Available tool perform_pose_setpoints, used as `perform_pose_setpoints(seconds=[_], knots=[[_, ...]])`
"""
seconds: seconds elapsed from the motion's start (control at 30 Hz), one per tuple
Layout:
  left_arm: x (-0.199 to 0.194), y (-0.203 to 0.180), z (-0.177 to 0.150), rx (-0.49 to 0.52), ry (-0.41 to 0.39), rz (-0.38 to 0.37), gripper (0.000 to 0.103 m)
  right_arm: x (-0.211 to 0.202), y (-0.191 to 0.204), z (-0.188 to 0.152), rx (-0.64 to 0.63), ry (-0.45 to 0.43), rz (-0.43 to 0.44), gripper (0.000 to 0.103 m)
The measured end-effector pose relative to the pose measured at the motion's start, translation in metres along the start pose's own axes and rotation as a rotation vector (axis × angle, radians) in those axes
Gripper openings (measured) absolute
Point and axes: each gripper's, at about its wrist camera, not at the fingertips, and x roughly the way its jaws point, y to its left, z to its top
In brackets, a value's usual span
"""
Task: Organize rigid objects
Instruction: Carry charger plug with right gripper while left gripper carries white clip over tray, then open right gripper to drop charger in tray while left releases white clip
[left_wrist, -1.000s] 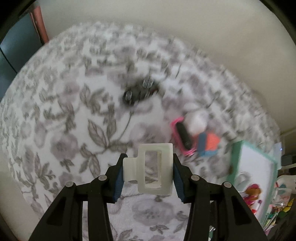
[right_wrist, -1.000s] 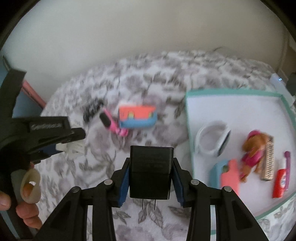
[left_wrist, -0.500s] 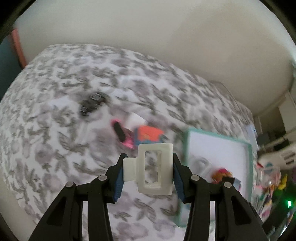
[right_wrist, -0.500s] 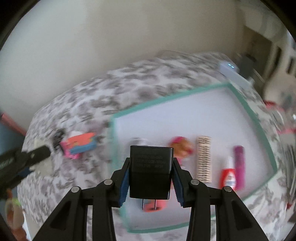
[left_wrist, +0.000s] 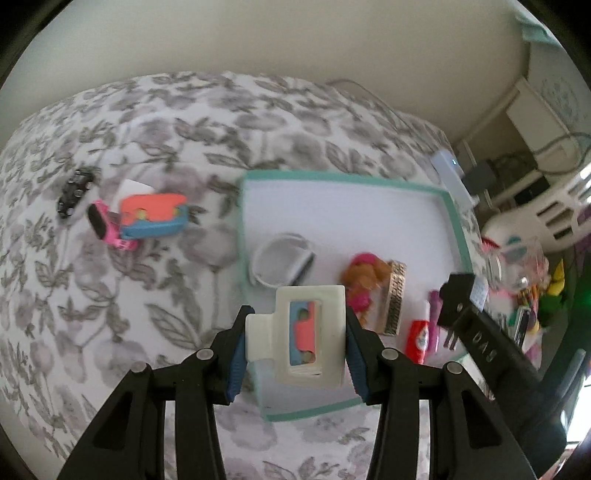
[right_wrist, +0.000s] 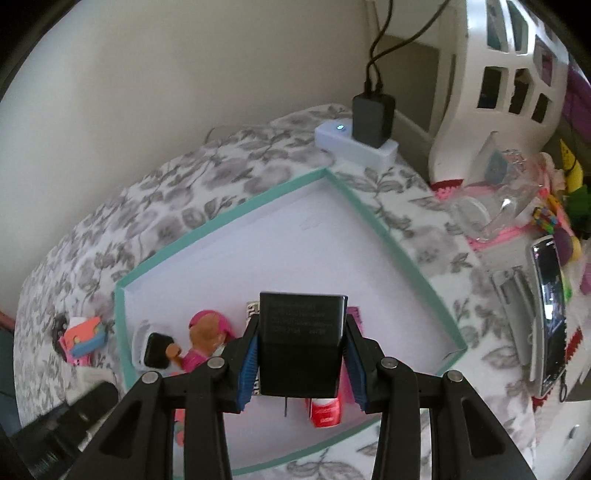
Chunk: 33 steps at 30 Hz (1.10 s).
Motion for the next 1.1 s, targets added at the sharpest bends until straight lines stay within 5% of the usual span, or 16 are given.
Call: perform_pose_setpoints(seconds=[0.5,1.1], knots=[[0.039,-0.021,-0.009,0.064,0.071,0.04,0.048,0.026,-0.001,-0.003,-0.03,0.062,-0.004,0.044],[0.055,-0.043,0.004,0.14,0.013,0.034,0.051,0.029,0.0,0.006,-0.039,0.066,-0.006,0.044]])
